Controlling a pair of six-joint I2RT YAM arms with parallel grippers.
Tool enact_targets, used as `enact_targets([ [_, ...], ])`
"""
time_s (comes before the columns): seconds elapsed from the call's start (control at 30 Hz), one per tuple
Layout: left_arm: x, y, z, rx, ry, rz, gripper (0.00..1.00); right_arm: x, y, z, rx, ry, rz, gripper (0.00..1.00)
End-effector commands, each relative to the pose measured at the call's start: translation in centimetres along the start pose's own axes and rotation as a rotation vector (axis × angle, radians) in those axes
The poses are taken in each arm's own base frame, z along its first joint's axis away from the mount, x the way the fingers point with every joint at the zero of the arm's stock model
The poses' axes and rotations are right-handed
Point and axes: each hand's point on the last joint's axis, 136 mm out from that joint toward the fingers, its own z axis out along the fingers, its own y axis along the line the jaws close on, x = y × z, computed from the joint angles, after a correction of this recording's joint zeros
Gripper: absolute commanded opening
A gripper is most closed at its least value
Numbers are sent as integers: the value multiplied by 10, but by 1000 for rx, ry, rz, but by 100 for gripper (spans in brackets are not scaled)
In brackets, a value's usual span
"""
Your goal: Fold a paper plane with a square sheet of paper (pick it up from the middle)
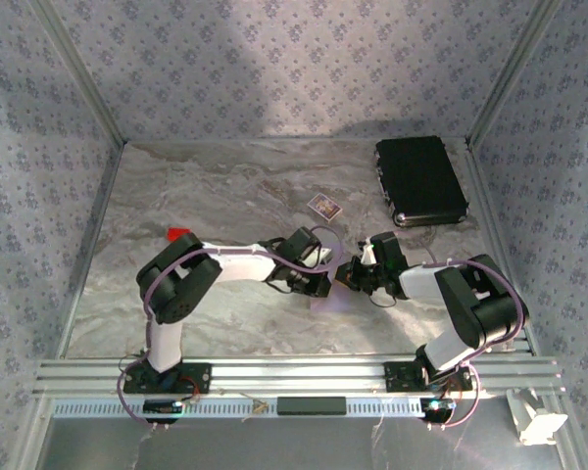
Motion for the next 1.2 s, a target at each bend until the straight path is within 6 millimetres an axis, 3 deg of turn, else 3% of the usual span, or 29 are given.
enact_targets([
  [0.0,29,7,-5,-35,82,12,12,17,-49,0,167,21,86,0],
  [0.47,67,24,-15,-102,143,34,11,16,-47,0,163,22,86,0],
  [0.6,57,9,-20,-37,97,62,11,15,-46,1,157,21,85,0],
  [0.83,22,-18,-34,34,-36,83,16,13,-42,1,143,16,79,0],
  [0.97,12,-7,-28,-6,-43,47,17,12,-40,1,138,13,79,0],
  [1.17,27,19,-15,-77,16,-12,9,6,-33,0,120,4,65,0],
])
